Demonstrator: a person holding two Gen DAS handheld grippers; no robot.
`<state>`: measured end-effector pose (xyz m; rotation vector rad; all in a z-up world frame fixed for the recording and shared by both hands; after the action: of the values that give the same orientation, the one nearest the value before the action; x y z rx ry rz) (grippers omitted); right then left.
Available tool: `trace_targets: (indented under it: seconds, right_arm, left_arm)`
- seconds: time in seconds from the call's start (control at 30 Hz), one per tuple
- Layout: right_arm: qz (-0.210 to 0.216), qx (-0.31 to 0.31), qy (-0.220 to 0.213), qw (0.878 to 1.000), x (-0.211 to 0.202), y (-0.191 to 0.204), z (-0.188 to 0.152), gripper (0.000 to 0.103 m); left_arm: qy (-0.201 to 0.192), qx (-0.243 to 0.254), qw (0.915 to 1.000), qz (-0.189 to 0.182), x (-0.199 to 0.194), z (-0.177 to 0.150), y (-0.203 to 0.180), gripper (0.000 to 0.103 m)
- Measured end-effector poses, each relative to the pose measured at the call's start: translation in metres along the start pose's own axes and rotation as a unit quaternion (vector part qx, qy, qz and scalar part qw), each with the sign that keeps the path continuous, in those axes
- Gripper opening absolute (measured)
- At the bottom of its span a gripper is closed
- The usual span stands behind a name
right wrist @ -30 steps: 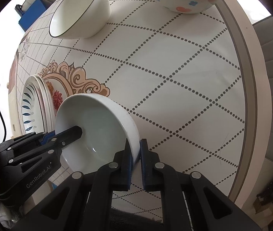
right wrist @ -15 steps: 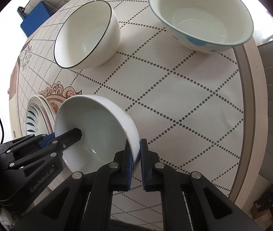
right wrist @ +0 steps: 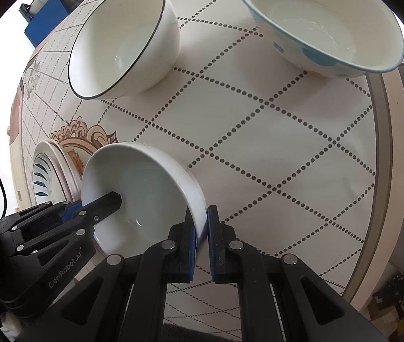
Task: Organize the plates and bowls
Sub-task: 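Close both tools on the white bowl rim and lift it, then carry the white bowl with both tools into the black-rimmed white bowl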
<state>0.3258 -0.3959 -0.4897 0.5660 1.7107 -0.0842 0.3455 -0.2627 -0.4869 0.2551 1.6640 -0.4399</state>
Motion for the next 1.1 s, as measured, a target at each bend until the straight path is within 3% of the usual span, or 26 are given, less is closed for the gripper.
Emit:
trace_targets:
  seconds: [0.33, 0.5, 0.73, 0.87, 1.1]
  right_arm:
    - [-0.003, -0.011, 0.005, 1.0, 0.006, 0.011, -0.002, 0.009]
    - [0.016, 0.011, 0.028, 0.999, 0.007, 0.007, -0.003, 0.01]
    - [0.012, 0.002, -0.005, 1.0, -0.026, -0.001, -0.005, 0.034]
    - [0.011, -0.007, -0.04, 0.999, -0.052, 0.0, 0.003, 0.047]
    - [0.048, 0.015, -0.061, 0.997, -0.085, 0.014, 0.038, 0.052]
  left_arm:
    - [0.008, 0.001, 0.9999, 0.007, -0.001, -0.007, 0.008, 0.01]
    - [0.004, -0.014, 0.9998, 0.009, -0.015, -0.016, 0.01, 0.014]
    - [-0.053, -0.012, 0.9981, 0.029, -0.071, -0.034, 0.02, 0.019]
    - [-0.087, 0.013, 0.9953, 0.039, -0.102, -0.021, 0.021, 0.024]
    - [-0.096, -0.003, 0.9953, 0.011, -0.113, 0.038, 0.038, 0.028]
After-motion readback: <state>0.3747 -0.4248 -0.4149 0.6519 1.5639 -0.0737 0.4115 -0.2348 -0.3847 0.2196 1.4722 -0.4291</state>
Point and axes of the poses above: each gripper's, at about its wrist camera, not at the fingertips, and x roughly the way its jaws point, y to its left, z to its top, the point moved 5 cm from there along x, roughly the way its jaws point, and after that the axes turned 15 degrees about x, right-handed, at the moved point
